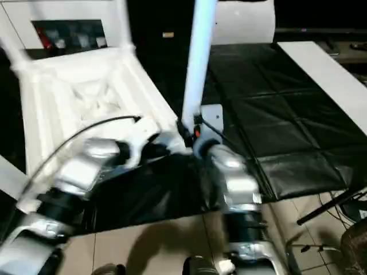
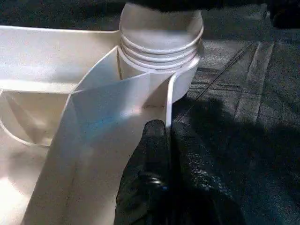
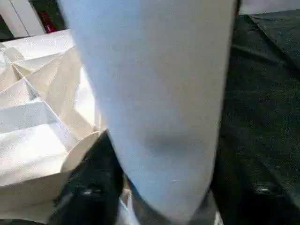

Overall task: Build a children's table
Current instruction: Rotate leg to tighten

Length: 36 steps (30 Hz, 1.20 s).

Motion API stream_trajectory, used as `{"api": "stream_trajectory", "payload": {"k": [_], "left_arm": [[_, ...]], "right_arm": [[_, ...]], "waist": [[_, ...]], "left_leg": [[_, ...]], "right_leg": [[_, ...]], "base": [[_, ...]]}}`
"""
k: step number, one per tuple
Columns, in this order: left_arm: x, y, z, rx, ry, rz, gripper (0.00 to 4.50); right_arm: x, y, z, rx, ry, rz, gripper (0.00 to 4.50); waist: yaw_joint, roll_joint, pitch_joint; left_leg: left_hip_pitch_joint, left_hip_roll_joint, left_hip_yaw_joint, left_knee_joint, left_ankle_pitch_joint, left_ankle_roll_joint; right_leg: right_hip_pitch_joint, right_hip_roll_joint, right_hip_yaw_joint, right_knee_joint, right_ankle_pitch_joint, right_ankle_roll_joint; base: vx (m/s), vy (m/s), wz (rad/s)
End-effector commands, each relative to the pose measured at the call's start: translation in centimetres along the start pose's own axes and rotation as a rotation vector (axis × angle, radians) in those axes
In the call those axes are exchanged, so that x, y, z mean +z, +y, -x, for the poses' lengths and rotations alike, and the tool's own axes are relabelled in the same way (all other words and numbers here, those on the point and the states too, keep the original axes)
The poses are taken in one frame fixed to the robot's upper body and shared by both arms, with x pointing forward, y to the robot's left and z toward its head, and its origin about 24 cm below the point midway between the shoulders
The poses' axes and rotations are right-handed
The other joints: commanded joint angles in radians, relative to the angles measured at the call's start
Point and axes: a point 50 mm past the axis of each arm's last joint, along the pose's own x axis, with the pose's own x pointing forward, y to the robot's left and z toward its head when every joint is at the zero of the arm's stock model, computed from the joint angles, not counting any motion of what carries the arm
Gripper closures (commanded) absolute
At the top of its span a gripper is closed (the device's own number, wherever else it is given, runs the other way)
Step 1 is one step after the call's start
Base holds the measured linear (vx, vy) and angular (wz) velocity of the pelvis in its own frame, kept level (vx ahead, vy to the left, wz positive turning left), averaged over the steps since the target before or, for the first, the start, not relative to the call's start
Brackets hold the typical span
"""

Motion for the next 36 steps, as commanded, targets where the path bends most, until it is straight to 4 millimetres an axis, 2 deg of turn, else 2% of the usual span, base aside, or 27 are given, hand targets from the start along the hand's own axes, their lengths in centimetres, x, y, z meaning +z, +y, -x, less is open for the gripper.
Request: {"api": "stream_trajectory", "payload": {"k": [1, 2, 3, 5, 6, 7, 8, 10, 11, 13, 14, 15, 17, 21, 22, 26, 28, 31, 32, 36], "left_arm": [[2.8, -1.8, -1.2, -0.060, -0.096, -0.056, 4.50], [2.3, -1.6, -0.7, -0.076, -0.083, -0.077, 4.50], [1.7, -1.3, 0.0, -0.100, -0.067, -0.100, 4.50], [1.6, -1.2, 0.0, -0.102, -0.066, -0.101, 4.50], [1.2, -1.0, 0.4, -0.114, -0.054, -0.110, 4.50], [1.2, -1.0, 0.4, -0.114, -0.054, -0.110, 4.50], [0.8, -0.8, 0.8, -0.124, -0.045, -0.123, 4.50], [-0.1, -0.4, 1.7, -0.171, -0.028, -0.157, 4.50], [-0.3, -0.4, 1.9, -0.187, -0.025, -0.168, 4.50], [-1.3, -0.2, 3.1, -0.278, -0.006, -0.223, 4.50], [-1.7, -0.2, 3.8, -0.332, 0.013, -0.253, 4.50], [-1.7, -0.2, 3.8, -0.332, 0.013, -0.253, 4.50], [-2.2, -0.3, 4.8, -0.431, 0.025, -0.281, 4.50], [-2.3, -0.4, 5.4, -0.492, 0.024, -0.289, 4.50], [-2.6, -0.3, 6.0, -0.544, 0.044, -0.318, 4.50], [-2.9, -0.1, 6.5, -0.596, 0.068, -0.351, 4.50], [-2.9, -0.1, 6.6, -0.618, 0.076, -0.367, 4.50], [-2.9, 0.0, 6.6, -0.625, 0.082, -0.383, 4.50], [-2.9, 0.1, 6.6, -0.625, 0.085, -0.394, 4.50], [-2.7, 0.1, 6.5, -0.634, 0.078, -0.396, 4.50]], "right_arm": [[-2.2, 4.2, -0.5, 0.184, 0.098, -0.055, 1.75], [-2.0, 3.5, -0.2, 0.194, 0.072, -0.050, 1.37], [-1.7, 2.4, 0.2, 0.213, 0.038, -0.032, 1.37], [-1.7, 2.4, 0.3, 0.214, 0.037, -0.031, 1.29], [-1.4, 1.6, 0.5, 0.224, 0.024, -0.020, 1.29], [-1.4, 1.6, 0.5, 0.224, 0.024, -0.020, 0.89], [-1.3, 0.8, 0.8, 0.235, 0.019, -0.005, 0.85], [-1.0, -0.6, 1.5, 0.305, 0.023, 0.038, 0.85], [-0.9, -0.8, 1.7, 0.331, 0.027, 0.051, 0.63], [-0.8, -1.7, 2.8, 0.467, 0.057, 0.126, 0.50], [-0.8, -2.2, 3.3, 0.534, 0.082, 0.178, 0.43], [-0.8, -2.2, 3.3, 0.534, 0.082, 0.178, 0.43], [-0.8, -2.6, 4.0, 0.652, 0.117, 0.214, 0.43], [-0.6, -2.7, 4.6, 0.759, 0.132, 0.226, 0.43], [-0.5, -2.8, 5.2, 0.871, 0.157, 0.222, 0.72], [-0.4, -3.1, 5.9, 1.008, 0.204, 0.223, 0.84], [-0.4, -3.2, 6.2, 1.074, 0.242, 0.231, 1.19], [-0.5, -3.2, 6.2, 1.111, 0.261, 0.246, 1.30], [-0.4, -3.1, 6.0, 1.131, 0.264, 0.256, 1.54], [-0.2, -2.9, 5.8, 1.163, 0.266, 0.260, 1.84]], "waist": [[0.010, 0.002, -0.062], [0.011, 0.003, -0.060], [0.011, 0.003, -0.060], [0.009, 0.004, -0.061], [0.010, 0.004, -0.063], [0.010, 0.004, -0.066], [0.010, 0.005, -0.069], [0.011, 0.004, -0.071], [0.011, 0.005, -0.070], [0.017, 0.006, -0.070], [0.023, 0.007, -0.068], [0.023, 0.007, -0.068], [0.033, 0.007, -0.064], [0.042, 0.008, -0.066], [0.046, 0.004, -0.067], [0.057, 0.001, -0.068], [0.059, 0.000, -0.069], [0.061, -0.002, -0.072], [0.063, -0.003, -0.071], [0.070, -0.004, -0.072]], "left_leg": [[0.000, 0.008, 0.003, -0.059, -0.128, 0.033], [0.002, 0.009, 0.003, -0.061, -0.146, 0.031], [0.001, 0.009, 0.002, -0.061, -0.150, 0.032], [0.001, 0.010, 0.002, -0.061, -0.145, 0.038], [0.001, 0.010, 0.003, -0.059, -0.136, 0.039], [0.000, 0.010, 0.001, -0.058, -0.125, 0.041], [-0.001, 0.008, 0.003, -0.054, -0.089, 0.053], [-0.003, 0.007, 0.005, -0.050, -0.057, 0.074], [-0.003, 0.008, 0.006, -0.050, -0.058, 0.087], [-0.001, 0.010, 0.006, -0.049, -0.068, 0.093], [0.004, 0.012, 0.007, -0.050, -0.097, 0.097], [0.004, 0.012, 0.007, -0.050, -0.097, 0.097], [0.010, 0.018, 0.010, -0.052, -0.143, 0.082], [0.012, 0.021, 0.010, -0.053, -0.141, 0.069], [0.012, 0.021, 0.010, -0.052, -0.142, 0.076], [0.009, 0.020, 0.012, -0.049, -0.121, 0.093], [0.007, 0.022, 0.011, -0.047, -0.117, 0.090], [0.006, 0.022, 0.012, -0.046, -0.113, 0.086], [0.006, 0.022, 0.012, -0.044, -0.116, 0.084], [0.009, 0.023, 0.013, -0.044, -0.118, 0.079]], "right_leg": [[0.059, -0.052, 0.033, -0.070, -0.121, -0.190], [0.059, -0.053, 0.033, -0.072, -0.148, -0.189], [0.059, -0.054, 0.033, -0.073, -0.156, -0.187], [0.060, -0.053, 0.034, -0.071, -0.137, -0.192], [0.062, -0.054, 0.034, -0.069, -0.119, -0.197], [0.065, -0.054, 0.034, -0.066, -0.097, -0.201], [0.067, -0.051, 0.034, -0.057, -0.016, -0.221], [0.070, -0.050, 0.034, -0.050, 0.058, -0.243], [0.070, -0.049, 0.034, -0.049, 0.074, -0.250], [0.073, -0.050, 0.033, -0.049, 0.070, -0.256], [0.068, -0.051, 0.032, -0.053, 0.031, -0.261], [0.068, -0.051, 0.032, -0.053, 0.031, -0.261], [0.059, -0.054, 0.033, -0.059, -0.058, -0.254], [0.057, -0.055, 0.033, -0.056, -0.084, -0.253], [0.059, -0.056, 0.032, -0.055, -0.083, -0.255], [0.059, -0.057, 0.032, -0.052, -0.070, -0.258], [0.060, -0.059, 0.031, -0.051, -0.081, -0.257], [0.059, -0.060, 0.030, -0.050, -0.096, -0.258], [0.057, -0.060, 0.030, -0.051, -0.108, -0.257], [0.056, -0.060, 0.031, -0.049, -0.117, -0.253]], "base": [[0.000, 0.000, 0.00], [0.000, 0.000, 0.00], [0.000, 0.000, 0.00], [0.000, 0.000, 0.00], [0.000, 0.000, 0.00], [0.000, 0.000, 0.00], [0.000, 0.000, 0.00], [0.000, 0.000, 0.00], [0.000, 0.000, 0.00], [0.000, 0.000, 0.00], [0.000, 0.000, 0.00], [0.000, 0.000, 0.00], [0.000, 0.000, 0.00], [0.000, 0.000, 0.00], [0.000, 0.000, 0.00], [0.000, 0.000, 0.00], [0.000, 0.000, 0.00], [0.000, 0.000, 0.00], [0.000, 0.000, 0.00], [0.000, 0.000, 0.00]]}}
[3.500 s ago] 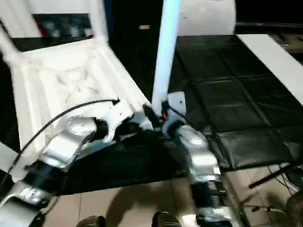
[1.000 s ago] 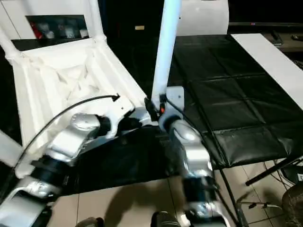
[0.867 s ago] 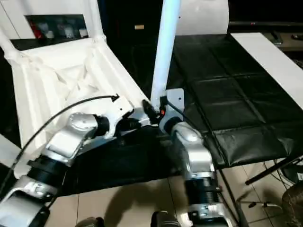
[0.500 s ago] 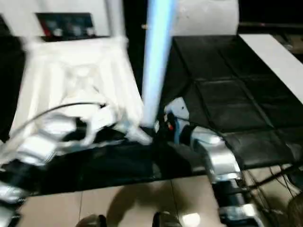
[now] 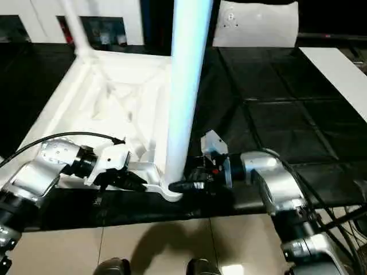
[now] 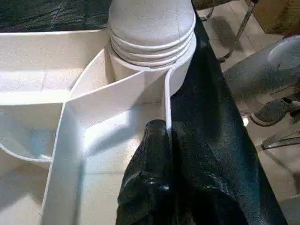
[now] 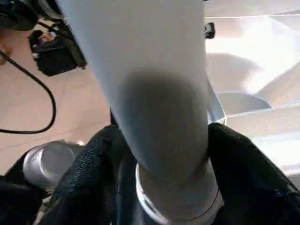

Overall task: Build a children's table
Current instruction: Rotate leg to tighten

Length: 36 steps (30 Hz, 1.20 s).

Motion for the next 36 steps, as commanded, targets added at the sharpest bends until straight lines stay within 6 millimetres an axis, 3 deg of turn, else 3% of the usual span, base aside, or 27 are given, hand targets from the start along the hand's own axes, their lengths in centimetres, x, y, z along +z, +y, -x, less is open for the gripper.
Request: {"api": "stream_trajectory", "payload": {"k": [1, 9, 12, 13, 18, 21, 22, 23, 24, 26, 28, 30, 33, 36], "left_arm": [[0.7, -0.1, -0.6, -0.063, 0.003, -0.046, 4.50], [0.5, -0.2, -0.8, -0.075, -0.003, -0.041, 4.50], [0.5, -0.2, -0.8, -0.071, -0.013, -0.023, 4.50], [0.5, -0.2, -0.9, -0.067, -0.023, -0.014, 4.50], [1.5, 0.2, -1.7, 0.010, -0.099, 0.035, 4.50], [2.1, 0.5, -2.4, 0.066, -0.131, 0.069, 4.50], [2.4, 0.9, -2.9, 0.107, -0.138, 0.093, 4.50], [2.6, 1.1, -3.3, 0.142, -0.146, 0.117, 4.50], [2.8, 1.4, -3.6, 0.167, -0.152, 0.136, 4.50], [3.3, 2.0, -4.5, 0.233, -0.156, 0.175, 4.50], [3.6, 2.3, -4.8, 0.260, -0.156, 0.194, 4.50], [4.3, 3.2, -5.5, 0.353, -0.166, 0.251, 4.50], [5.1, 4.0, -6.0, 0.437, -0.180, 0.296, 4.50], [5.8, 4.4, -6.4, 0.513, -0.183, 0.323, 4.50]], "right_arm": [[0.2, 0.1, -0.2, 0.042, 0.005, 0.012, 1.93], [-0.2, 0.6, -0.4, 0.118, 0.016, -0.025, 2.41], [-0.3, 0.9, -0.4, 0.133, 0.008, -0.047, 2.44], [-0.3, 1.0, -0.5, 0.134, -0.002, -0.060, 2.45], [-0.1, 1.9, -1.8, 0.085, -0.079, -0.123, 2.45], [-0.1, 1.9, -3.0, -0.002, -0.094, -0.136, 2.45], [-0.1, 1.5, -3.7, -0.079, -0.099, -0.147, 2.45], [-0.1, 1.2, -4.3, -0.139, -0.106, -0.165, 2.45], [-0.1, 1.0, -4.8, -0.183, -0.113, -0.181, 2.45], [0.4, 0.4, -6.2, -0.302, -0.150, -0.225, 2.45], [0.6, 0.2, -6.8, -0.353, -0.159, -0.242, 2.45], [1.0, -0.7, -8.0, -0.515, -0.186, -0.295, 2.45], [1.3, -1.5, -8.7, -0.650, -0.193, -0.312, 2.45], [1.6, -2.0, -9.1, -0.784, -0.208, -0.351, 2.45]], "waist": [[-0.005, -0.005, -0.074], [0.003, -0.004, -0.080], [0.006, -0.005, -0.081], [0.006, 0.000, -0.079], [0.010, -0.004, -0.077], [0.007, -0.006, -0.069], [0.005, -0.007, -0.065], [-0.004, -0.007, -0.056], [-0.007, -0.007, -0.056], [-0.026, -0.010, -0.051], [-0.044, -0.010, -0.055], [-0.056, -0.008, -0.056], [-0.064, -0.007, -0.059], [-0.068, -0.004, -0.063]], "left_leg": [[0.011, 0.021, 0.006, -0.056, -0.116, 0.075], [0.011, 0.020, 0.007, -0.053, -0.093, 0.079], [0.010, 0.020, 0.007, -0.051, -0.083, 0.084], [0.009, 0.020, 0.006, -0.052, -0.084, 0.084], [0.011, 0.021, 0.006, -0.053, -0.096, 0.076], [0.009, 0.018, 0.004, -0.058, -0.141, 0.053], [0.009, 0.016, 0.002, -0.061, -0.172, 0.037], [0.008, 0.014, 0.000, -0.065, -0.207, 0.017], [0.010, 0.013, -0.003, -0.066, -0.224, 0.007], [0.000, 0.006, -0.013, -0.074, -0.248, -0.021], [0.001, 0.006, -0.017, -0.073, -0.260, -0.024], [-0.005, 0.004, -0.017, -0.074, -0.236, -0.021], [0.003, 0.003, -0.012, -0.071, -0.228, -0.014], [0.005, 0.004, -0.008, -0.068, -0.209, 0.002]], "right_leg": [[0.064, -0.059, 0.032, -0.059, -0.117, -0.248], [0.066, -0.057, 0.031, -0.053, -0.081, -0.251], [0.067, -0.057, 0.030, -0.051, -0.063, -0.255], [0.066, -0.057, 0.030, -0.050, -0.063, -0.256], [0.065, -0.057, 0.031, -0.054, -0.091, -0.248], [0.061, -0.060, 0.032, -0.067, -0.195, -0.218], [0.059, -0.061, 0.033, -0.075, -0.268, -0.196], [0.054, -0.059, 0.033, -0.084, -0.357, -0.167], [0.052, -0.061, 0.033, -0.087, -0.406, -0.151], [0.056, -0.061, 0.027, -0.097, -0.546, -0.084], [0.052, -0.062, 0.026, -0.103, -0.573, -0.062], [0.055, -0.060, 0.025, -0.102, -0.522, -0.070], [0.048, -0.055, 0.027, -0.101, -0.449, -0.091], [0.049, -0.049, 0.029, -0.095, -0.328, -0.133]], "base": [[0.000, 0.000, 0.00], [0.000, 0.000, 0.00], [0.000, 0.000, 0.00], [0.000, 0.000, 0.00], [0.000, 0.000, 0.00], [0.000, 0.000, 0.00], [0.000, 0.000, 0.00], [0.000, 0.000, 0.00], [0.000, 0.000, 0.00], [-0.061, -0.006, -0.10], [-0.026, 0.005, -0.07], [0.000, 0.000, 0.00], [0.000, 0.000, 0.00], [0.000, 0.000, 0.00]]}}
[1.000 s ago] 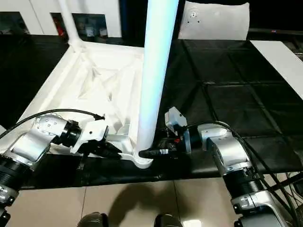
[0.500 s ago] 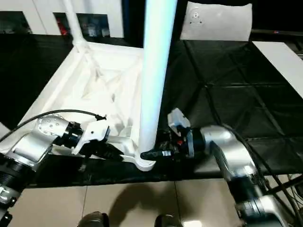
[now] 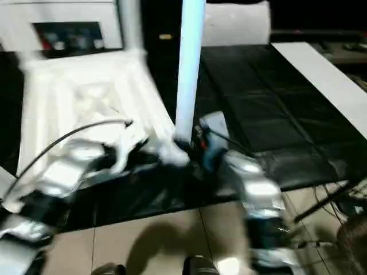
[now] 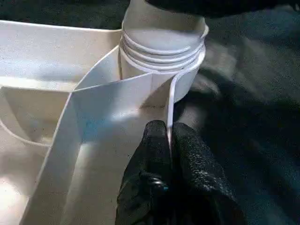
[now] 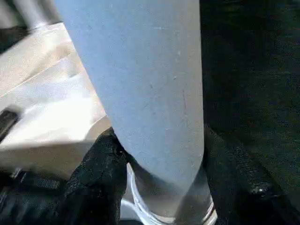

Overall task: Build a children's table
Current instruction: Rotate leg to tighten

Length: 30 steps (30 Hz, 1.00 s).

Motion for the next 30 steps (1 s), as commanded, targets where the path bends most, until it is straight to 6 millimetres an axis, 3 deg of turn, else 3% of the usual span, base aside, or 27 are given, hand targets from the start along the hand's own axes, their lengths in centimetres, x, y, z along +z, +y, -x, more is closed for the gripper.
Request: {"api": "stream_trajectory", "payload": {"k": [1, 2, 4, 7, 9, 12, 14, 19, 20, 24, 25, 27, 29, 30], "left_arm": [[3.2, -2.1, -1.7, -0.042, -0.109, -0.037, 4.50], [3.2, -2.3, -1.7, -0.051, -0.109, -0.043, 4.50], [3.1, -2.6, -1.6, -0.064, -0.108, -0.051, 4.50], [2.6, -2.6, -1.1, -0.090, -0.097, -0.075, 4.50], [2.1, -2.4, -0.6, -0.101, -0.088, -0.090, 4.50], [1.4, -1.9, 0.3, -0.126, -0.073, -0.127, 4.50], [0.9, -1.6, 0.9, -0.163, -0.055, -0.158, 4.50], [-0.2, -1.4, 2.9, -0.316, -0.003, -0.270, 4.50], [-0.4, -1.4, 3.2, -0.342, 0.005, -0.288, 4.50], [-0.6, -1.4, 3.9, -0.421, 0.003, -0.287, 4.50], [-0.7, -1.4, 4.3, -0.460, 0.009, -0.293, 4.50], [-0.8, -1.4, 4.7, -0.504, 0.021, -0.304, 4.50], [-1.2, -1.2, 5.2, -0.544, 0.050, -0.324, 4.50], [-1.3, -1.2, 5.3, -0.553, 0.057, -0.328, 4.50]], "right_arm": [[-1.3, 4.9, -1.7, 0.165, 0.057, -0.065, 2.45], [-1.3, 5.0, -1.6, 0.170, 0.048, -0.052, 2.45], [-1.2, 4.7, -1.1, 0.176, 0.024, -0.036, 1.76], [-1.1, 3.4, -0.5, 0.160, -0.003, -0.027, 1.74], [-0.9, 2.3, 0.0, 0.166, -0.021, 0.004, 1.35], [-0.5, 1.1, 0.8, 0.217, -0.040, 0.058, 1.29], [-0.4, 0.5, 1.3, 0.271, -0.026, 0.108, 0.95], [-0.2, -0.1, 2.8, 0.532, 0.021, 0.240, 0.87], [-0.1, -0.3, 3.0, 0.567, 0.027, 0.264, 0.87], [-0.1, -0.4, 3.7, 0.721, 0.057, 0.314, 0.87], [-0.1, -0.4, 4.2, 0.800, 0.085, 0.310, 0.87], [-0.1, -0.5, 4.6, 0.887, 0.120, 0.297, 0.87], [-0.2, -0.5, 5.0, 0.962, 0.160, 0.298, 0.87], [-0.2, -0.6, 5.0, 0.978, 0.169, 0.300, 1.05]], "waist": [[0.009, 0.004, -0.062], [0.010, 0.003, -0.063], [0.013, 0.003, -0.066], [0.016, 0.002, -0.067], [0.016, 0.003, -0.067], [0.015, 0.005, -0.067], [0.016, 0.006, -0.067], [0.031, 0.008, -0.066], [0.034, 0.009, -0.062], [0.044, 0.010, -0.063], [0.045, 0.005, -0.064], [0.051, 0.007, -0.065], [0.054, 0.001, -0.068], [0.055, 0.002, -0.067]], "left_leg": [[0.001, 0.006, -0.001, -0.074, -0.206, 0.007], [0.002, 0.004, 0.000, -0.073, -0.205, 0.010], [-0.001, 0.005, 0.002, -0.072, -0.176, 0.020], [-0.003, 0.005, 0.004, -0.071, -0.143, 0.040], [-0.002, 0.006, 0.003, -0.072, -0.131, 0.046], [-0.001, 0.007, 0.004, -0.071, -0.124, 0.060], [0.001, 0.009, 0.006, -0.070, -0.120, 0.070], [0.008, 0.014, 0.005, -0.070, -0.140, 0.077], [0.011, 0.017, 0.010, -0.071, -0.158, 0.080], [0.013, 0.020, 0.010, -0.072, -0.164, 0.066], [0.012, 0.019, 0.010, -0.071, -0.162, 0.067], [0.011, 0.019, 0.010, -0.070, -0.149, 0.081], [0.010, 0.018, 0.009, -0.068, -0.131, 0.095], [0.010, 0.020, 0.010, -0.068, -0.128, 0.100]], "right_leg": [[0.053, -0.048, 0.030, -0.085, -0.309, -0.152], [0.055, -0.048, 0.030, -0.084, -0.289, -0.157], [0.060, -0.049, 0.032, -0.079, -0.225, -0.168], [0.067, -0.049, 0.032, -0.073, -0.156, -0.189], [0.068, -0.048, 0.030, -0.071, -0.131, -0.200], [0.072, -0.049, 0.030, -0.068, -0.098, -0.219], [0.071, -0.049, 0.031, -0.067, -0.084, -0.234], [0.070, -0.051, 0.029, -0.067, -0.105, -0.240], [0.063, -0.052, 0.031, -0.069, -0.127, -0.242], [0.061, -0.054, 0.031, -0.068, -0.146, -0.247], [0.064, -0.054, 0.030, -0.066, -0.144, -0.248], [0.065, -0.054, 0.030, -0.062, -0.122, -0.253], [0.068, -0.057, 0.029, -0.059, -0.108, -0.258], [0.065, -0.057, 0.029, -0.059, -0.109, -0.262]], "base": [[0.000, 0.000, 0.00], [0.000, 0.000, 0.00], [0.000, 0.000, 0.00], [0.000, 0.000, 0.00], [0.000, 0.000, 0.00], [0.000, 0.000, 0.00], [0.000, 0.000, 0.00], [0.000, 0.000, 0.00], [0.000, 0.000, 0.00], [0.000, 0.000, 0.00], [0.000, 0.000, 0.00], [0.000, 0.000, 0.00], [0.000, 0.000, 0.00], [0.000, 0.000, 0.00]]}}
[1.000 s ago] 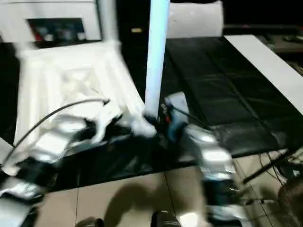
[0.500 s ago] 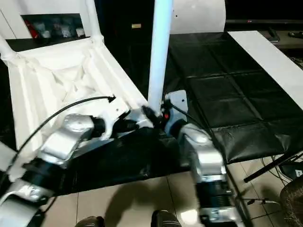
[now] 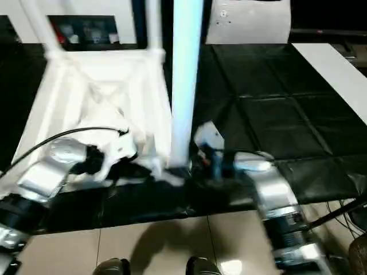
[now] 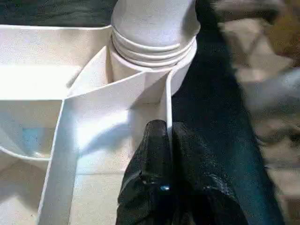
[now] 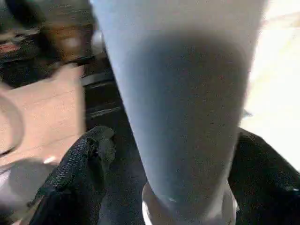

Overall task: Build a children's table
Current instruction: Rotate leg to tighten

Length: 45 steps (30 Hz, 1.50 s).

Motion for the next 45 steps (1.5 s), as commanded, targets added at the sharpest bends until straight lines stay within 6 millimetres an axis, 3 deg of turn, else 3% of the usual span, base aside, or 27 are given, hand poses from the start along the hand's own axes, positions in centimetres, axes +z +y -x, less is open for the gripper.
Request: {"api": "stream_trajectory", "payload": {"k": [1, 6, 7, 12, 13, 19, 26, 30, 34, 36, 37, 41, 43, 45], "left_arm": [[1.0, -0.5, -0.5, -0.099, -0.015, -0.080, 4.50], [0.8, -0.6, -0.1, -0.160, 0.009, -0.097, 4.50], [0.8, -0.6, -0.1, -0.161, 0.009, -0.098, 4.50], [0.9, -0.3, -0.1, -0.166, 0.007, -0.106, 4.50], [0.9, -0.3, -0.1, -0.167, 0.006, -0.107, 4.50], [0.7, -0.2, 0.0, -0.165, 0.009, -0.112, 4.50], [0.4, 0.0, 0.1, -0.124, 0.012, -0.099, 4.50], [1.1, 0.4, -0.5, -0.007, -0.041, -0.035, 4.50], [2.3, 0.9, -2.2, 0.121, -0.119, 0.075, 4.50], [2.7, 1.0, -2.7, 0.145, -0.131, 0.094, 4.50], [2.7, 1.1, -2.8, 0.149, -0.132, 0.096, 4.50], [3.9, 1.8, -4.4, 0.257, -0.150, 0.164, 4.50], [4.2, 2.0, -4.6, 0.292, -0.157, 0.180, 4.50], [4.7, 2.4, -5.0, 0.345, -0.168, 0.213, 4.50]], "right_arm": [[-0.1, 0.5, -0.2, 0.105, 0.011, -0.009, 1.16], [-0.5, 0.3, 0.1, 0.179, 0.063, -0.015, 1.32], [-0.5, 0.3, 0.1, 0.183, 0.064, -0.017, 1.58], [-0.5, 0.2, 0.1, 0.241, 0.081, -0.035, 1.85], [-0.5, 0.2, 0.1, 0.250, 0.083, -0.038, 2.06], [-0.4, 0.2, 0.0, 0.281, 0.085, -0.042, 2.36], [-0.4, 0.6, -0.2, 0.300, 0.065, -0.053, 2.41], [0.0, 1.1, -1.3, 0.169, -0.030, -0.134, 2.41], [-0.4, 0.9, -3.6, -0.062, -0.026, -0.189, 2.41], [-0.3, 0.6, -4.4, -0.136, -0.047, -0.223, 2.41], [-0.3, 0.5, -4.5, -0.147, -0.050, -0.227, 2.41], [-0.1, -1.0, -6.9, -0.442, -0.058, -0.323, 2.41], [0.0, -1.2, -7.4, -0.494, -0.063, -0.340, 2.41], [0.2, -1.4, -8.1, -0.559, -0.064, -0.353, 2.41]], "waist": [[-0.003, 0.001, -0.069], [0.002, -0.002, -0.068], [0.003, -0.001, -0.068], [0.007, -0.001, -0.065], [0.009, -0.002, -0.066], [0.014, -0.002, -0.068], [0.015, -0.004, -0.065], [0.016, -0.004, -0.060], [0.002, -0.002, -0.053], [-0.013, -0.007, -0.054], [-0.025, -0.008, -0.054], [-0.054, -0.007, -0.056], [-0.058, -0.005, -0.058], [-0.061, -0.002, -0.057]], "left_leg": [[0.012, 0.021, 0.007, -0.056, -0.127, 0.096], [0.011, 0.022, 0.007, -0.056, -0.141, 0.078], [0.010, 0.022, 0.007, -0.056, -0.146, 0.073], [0.011, 0.022, 0.006, -0.057, -0.174, 0.057], [0.011, 0.022, 0.005, -0.057, -0.173, 0.055], [0.011, 0.022, 0.007, -0.055, -0.157, 0.059], [0.011, 0.022, 0.006, -0.056, -0.163, 0.058], [0.009, 0.022, 0.004, -0.061, -0.173, 0.043], [0.011, 0.016, -0.001, -0.066, -0.236, 0.005], [-0.001, 0.009, -0.008, -0.070, -0.240, -0.009], [-0.003, 0.009, -0.010, -0.071, -0.238, -0.009], [-0.003, 0.004, -0.009, -0.066, -0.224, -0.006], [0.000, 0.005, -0.010, -0.066, -0.226, -0.005], [0.003, 0.007, -0.007, -0.065, -0.226, -0.003]], "right_leg": [[0.064, -0.057, 0.032, -0.054, -0.125, -0.259], [0.063, -0.059, 0.032, -0.055, -0.170, -0.250], [0.062, -0.058, 0.032, -0.056, -0.184, -0.249], [0.060, -0.058, 0.033, -0.061, -0.239, -0.232], [0.061, -0.059, 0.033, -0.060, -0.244, -0.229], [0.059, -0.057, 0.032, -0.056, -0.206, -0.238], [0.059, -0.057, 0.032, -0.059, -0.235, -0.226], [0.059, -0.056, 0.034, -0.063, -0.269, -0.208], [0.050, -0.057, 0.033, -0.081, -0.428, -0.153], [0.060, -0.058, 0.027, -0.083, -0.490, -0.121], [0.058, -0.058, 0.026, -0.088, -0.512, -0.103], [0.051, -0.055, 0.028, -0.091, -0.507, -0.102], [0.050, -0.054, 0.027, -0.093, -0.496, -0.100], [0.046, -0.052, 0.029, -0.091, -0.443, -0.120]], "base": [[0.000, 0.000, 0.00], [0.000, 0.000, 0.00], [0.000, 0.000, 0.00], [0.000, 0.000, 0.00], [0.000, 0.000, 0.00], [0.000, 0.000, 0.00], [0.000, 0.000, 0.00], [0.000, 0.000, 0.00], [0.000, 0.000, 0.00], [0.000, 0.000, 0.00], [0.000, 0.000, 0.00], [0.000, 0.000, 0.00], [0.000, 0.000, 0.00], [0.000, 0.000, 0.00]]}}
